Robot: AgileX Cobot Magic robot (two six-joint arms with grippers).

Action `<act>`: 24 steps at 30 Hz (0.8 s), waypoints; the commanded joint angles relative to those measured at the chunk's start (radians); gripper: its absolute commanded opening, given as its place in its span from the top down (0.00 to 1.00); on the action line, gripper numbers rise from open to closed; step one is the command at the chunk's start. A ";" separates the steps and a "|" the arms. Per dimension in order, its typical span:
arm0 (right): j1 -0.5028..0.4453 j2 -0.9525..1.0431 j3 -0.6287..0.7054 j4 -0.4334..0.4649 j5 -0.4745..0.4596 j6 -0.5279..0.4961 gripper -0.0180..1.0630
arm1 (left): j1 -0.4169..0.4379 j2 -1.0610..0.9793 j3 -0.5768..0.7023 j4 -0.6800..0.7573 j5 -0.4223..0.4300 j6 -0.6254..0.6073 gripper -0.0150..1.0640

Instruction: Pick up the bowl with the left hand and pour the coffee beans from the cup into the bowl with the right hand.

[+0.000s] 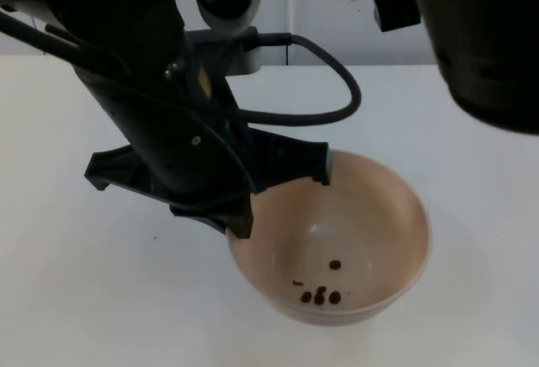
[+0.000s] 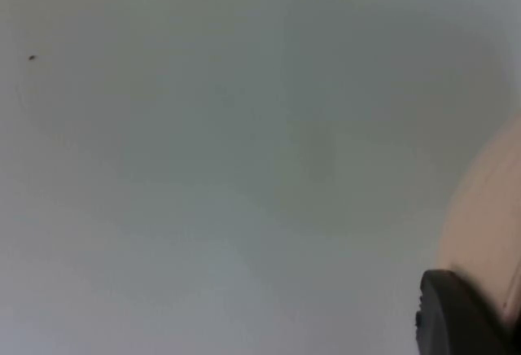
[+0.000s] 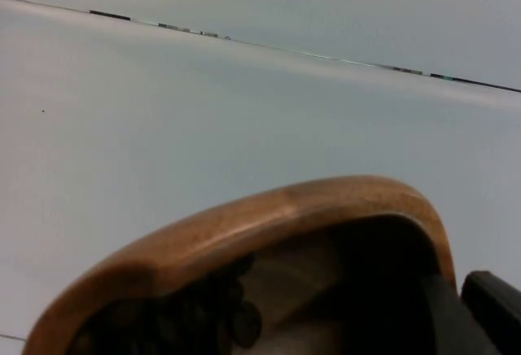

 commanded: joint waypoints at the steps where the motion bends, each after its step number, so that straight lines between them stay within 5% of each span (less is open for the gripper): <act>1: 0.004 -0.019 0.004 -0.019 0.005 0.002 0.99 | -0.006 -0.002 -0.006 -0.014 -0.014 -0.002 0.99; 24: 0.018 -0.019 0.156 -0.019 0.005 0.079 0.99 | -0.006 -0.002 -0.006 -0.023 -0.020 -0.002 0.99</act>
